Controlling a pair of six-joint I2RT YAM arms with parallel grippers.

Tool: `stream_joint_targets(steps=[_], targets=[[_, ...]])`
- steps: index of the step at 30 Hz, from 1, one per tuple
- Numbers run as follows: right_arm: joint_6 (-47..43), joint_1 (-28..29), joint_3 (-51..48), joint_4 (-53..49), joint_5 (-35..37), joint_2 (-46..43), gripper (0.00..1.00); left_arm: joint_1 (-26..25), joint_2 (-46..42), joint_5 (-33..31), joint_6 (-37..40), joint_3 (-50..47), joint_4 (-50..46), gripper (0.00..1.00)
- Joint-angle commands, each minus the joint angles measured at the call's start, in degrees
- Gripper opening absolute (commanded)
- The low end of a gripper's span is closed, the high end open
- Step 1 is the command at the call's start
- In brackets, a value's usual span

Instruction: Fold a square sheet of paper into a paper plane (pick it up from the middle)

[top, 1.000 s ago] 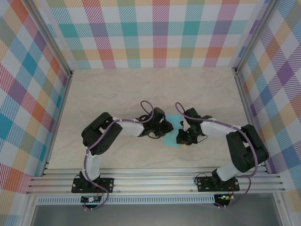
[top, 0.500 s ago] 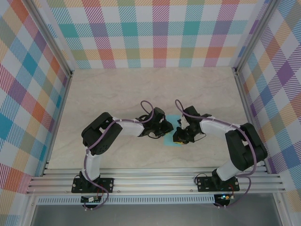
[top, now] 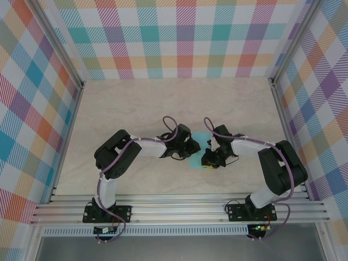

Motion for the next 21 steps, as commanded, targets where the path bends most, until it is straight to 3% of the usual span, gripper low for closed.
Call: stream_joint_targets(steps=[1,10,21], targets=[[1.02,-0.60,-1.90,-2.50,1.03,-1.11,0.19,-0.62,1.78,-0.89,1.39,0.25,-3.57,0.21],[0.71,-3.47,-3.82,-2.21,1.50,-1.73,0.20,-0.55,1.78,-0.89,1.46,0.08,-3.57,0.20],[3.28,-8.01,-6.05,-1.08,-3.13,-0.77,0.18,-0.55,1.99,-0.70,1.88,0.67,-3.48,0.20]])
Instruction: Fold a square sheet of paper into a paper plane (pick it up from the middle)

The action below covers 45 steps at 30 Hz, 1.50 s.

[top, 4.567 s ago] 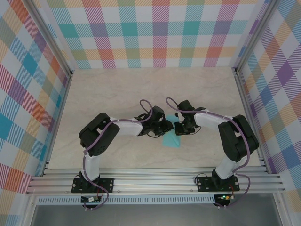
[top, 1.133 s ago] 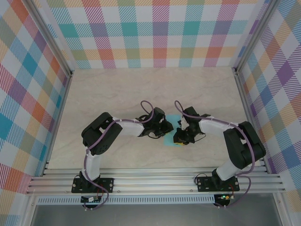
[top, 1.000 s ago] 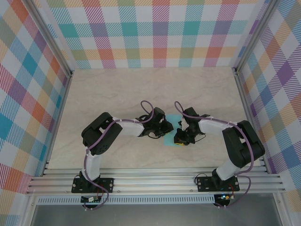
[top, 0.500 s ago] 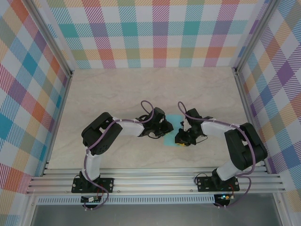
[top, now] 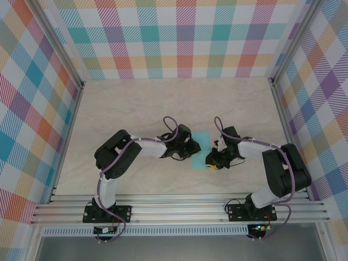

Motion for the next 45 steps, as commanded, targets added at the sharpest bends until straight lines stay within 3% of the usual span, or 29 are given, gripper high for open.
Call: stream_joint_targets(steps=[1,9,15,20,25,31,37,45], targets=[[1.50,-1.02,-1.86,-4.14,2.81,1.40,0.18,-0.35,2.05,-1.15,1.67,0.73,-3.55,0.20],[1.34,-2.46,-2.11,-5.15,1.06,0.40,0.12,-0.36,2.52,-1.05,1.65,1.23,-3.57,0.20],[0.34,-2.46,-0.23,-5.98,-1.14,-5.61,0.13,-0.33,2.38,-1.05,1.71,1.31,-3.70,0.20],[-0.89,-2.48,1.76,-4.79,-4.84,-4.64,0.13,-0.33,2.39,-0.98,1.72,1.35,-3.64,0.20],[-2.15,-2.52,3.92,-4.82,-3.89,1.28,0.14,-0.33,2.31,-1.06,1.66,1.43,-3.73,0.20],[-1.62,-2.53,3.18,-7.31,4.66,4.23,0.14,-0.41,2.24,-1.17,1.87,1.62,-4.05,0.20],[-0.83,-2.92,1.42,-6.30,4.85,5.06,0.14,-0.37,1.57,-1.48,2.93,1.97,-4.94,0.21],[-1.28,-3.06,1.14,-5.48,3.17,5.39,0.13,-0.44,-3.65,-1.26,6.09,2.93,-5.29,0.31]])
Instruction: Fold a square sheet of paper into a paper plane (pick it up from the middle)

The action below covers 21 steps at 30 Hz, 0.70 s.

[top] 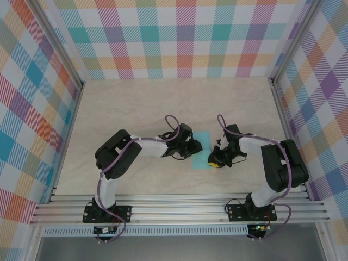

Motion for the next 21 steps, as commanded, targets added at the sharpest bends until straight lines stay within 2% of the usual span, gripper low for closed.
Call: stream_joint_targets(steps=[1,7,12,21], targets=[[-0.51,-0.33,-1.80,-1.48,3.83,1.91,0.12,-0.37,-3.96,-0.32,2.40,0.97,-1.92,0.32],[-0.45,-0.30,-1.63,-0.82,3.02,1.87,0.12,-2.85,-4.78,1.81,1.74,-0.12,1.45,0.35],[-0.45,-0.33,-1.72,-0.65,2.90,1.95,0.12,-5.22,-3.91,0.56,-0.97,-1.97,4.49,0.33],[-0.49,-0.33,-1.73,-0.83,3.07,1.67,0.12,-6.22,-1.17,1.83,-4.53,-4.98,11.51,0.32]])
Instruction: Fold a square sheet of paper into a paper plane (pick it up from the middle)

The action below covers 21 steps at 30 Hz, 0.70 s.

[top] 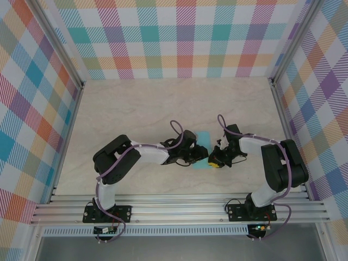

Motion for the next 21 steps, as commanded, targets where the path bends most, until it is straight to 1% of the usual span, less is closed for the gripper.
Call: stream_joint_targets(steps=[1,6,11,18,21], targets=[[-0.45,-0.33,-1.76,-0.84,3.29,1.70,0.12,-0.62,2.04,1.37,-1.93,-0.76,4.98,0.32],[-0.68,-0.33,-1.69,-1.14,3.32,1.57,0.12,-0.62,3.54,1.60,-2.26,-0.42,5.92,0.32],[-0.80,-0.32,-1.82,-1.43,3.56,1.32,0.12,-0.45,4.26,-1.79,-0.76,0.99,-0.08,0.32],[-0.89,-0.33,-2.10,-1.48,3.86,1.35,0.12,0.49,4.05,-7.14,-1.73,-0.17,-3.08,0.28],[-1.12,-0.32,-2.02,-1.55,3.87,1.33,0.12,1.21,4.77,-6.72,-2.04,-0.18,-2.23,0.28]])
